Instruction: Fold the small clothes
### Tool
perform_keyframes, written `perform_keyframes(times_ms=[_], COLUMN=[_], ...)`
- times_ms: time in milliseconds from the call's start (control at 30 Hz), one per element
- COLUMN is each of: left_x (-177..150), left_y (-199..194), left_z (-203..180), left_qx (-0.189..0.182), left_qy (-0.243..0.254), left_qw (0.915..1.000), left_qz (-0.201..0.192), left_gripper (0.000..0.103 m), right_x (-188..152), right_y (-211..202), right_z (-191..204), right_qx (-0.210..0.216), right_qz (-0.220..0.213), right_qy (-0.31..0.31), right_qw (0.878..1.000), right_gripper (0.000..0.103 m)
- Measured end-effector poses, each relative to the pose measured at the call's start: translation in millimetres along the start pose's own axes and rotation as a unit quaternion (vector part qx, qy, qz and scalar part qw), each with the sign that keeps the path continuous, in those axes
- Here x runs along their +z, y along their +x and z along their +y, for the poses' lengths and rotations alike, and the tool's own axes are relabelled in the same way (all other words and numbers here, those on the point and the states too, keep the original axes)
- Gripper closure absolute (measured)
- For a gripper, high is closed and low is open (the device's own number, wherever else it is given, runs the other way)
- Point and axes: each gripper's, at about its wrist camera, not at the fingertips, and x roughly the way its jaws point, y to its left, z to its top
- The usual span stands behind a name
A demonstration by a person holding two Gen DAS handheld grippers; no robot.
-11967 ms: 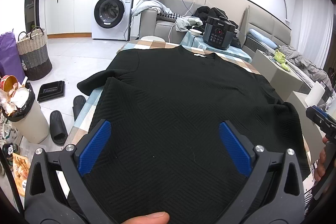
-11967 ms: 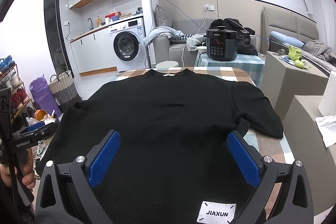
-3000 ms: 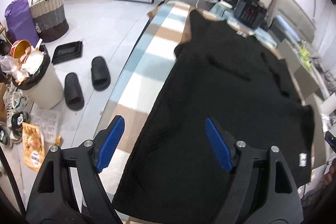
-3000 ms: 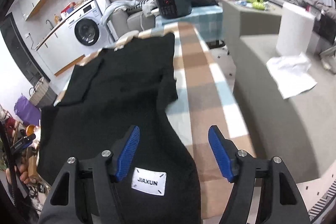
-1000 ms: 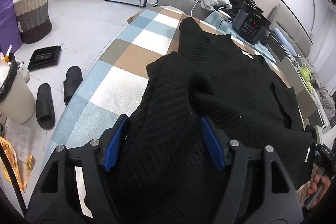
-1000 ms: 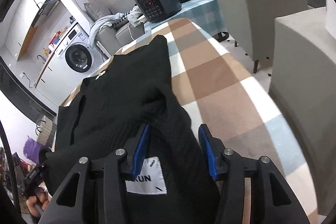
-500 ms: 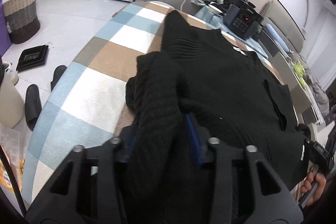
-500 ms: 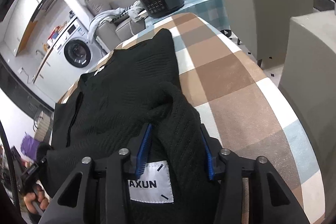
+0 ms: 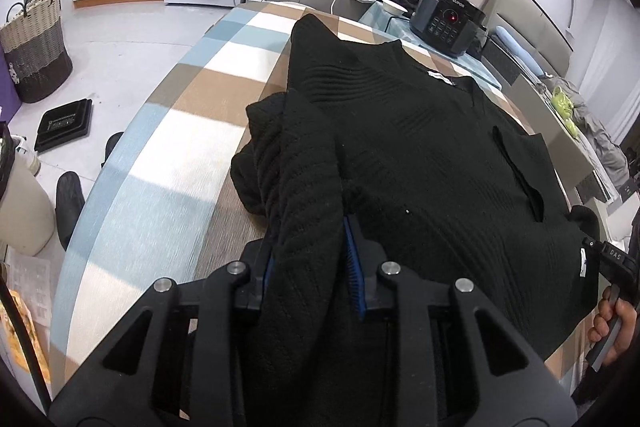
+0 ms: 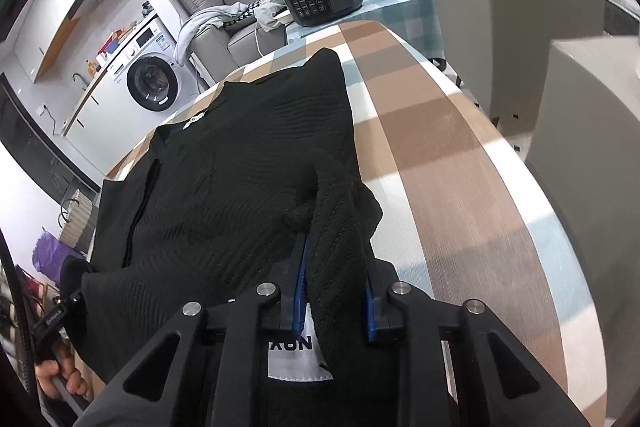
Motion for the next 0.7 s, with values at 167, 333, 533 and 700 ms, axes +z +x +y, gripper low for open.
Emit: perform_keyframes(times_ms=[167,333,533,700], left_x=[-20,-45,-72,-93], left_y=[-20,-44,-71,-88], left_z=[3,3,4,5], left_qx=[0.004,0.017,0.030,0.031], left_qy=[0.000,0.001,-0.004,-0.013], left_qw=[1.0000,0.9999,0.9996,0.9994], left_qz=[0.004,0.001,0.000,0.001], left_gripper=[0.078,0.078,0.078,0.078], right_x=[-18,-40,-61,-75], right_y=[-16,-35,-53,-64], right_z=[-7,-12,-17,-21], right_qx=[0.006,0.013,0.021,0.028], right_qz=[0.005,0.010,0.012,0.016], right_qy=[0.014,0.024,0.033,0.030], right_qw=[1.000,1.000,0.999,0.999], right_gripper=[0.082,0.082,0.082,0.082])
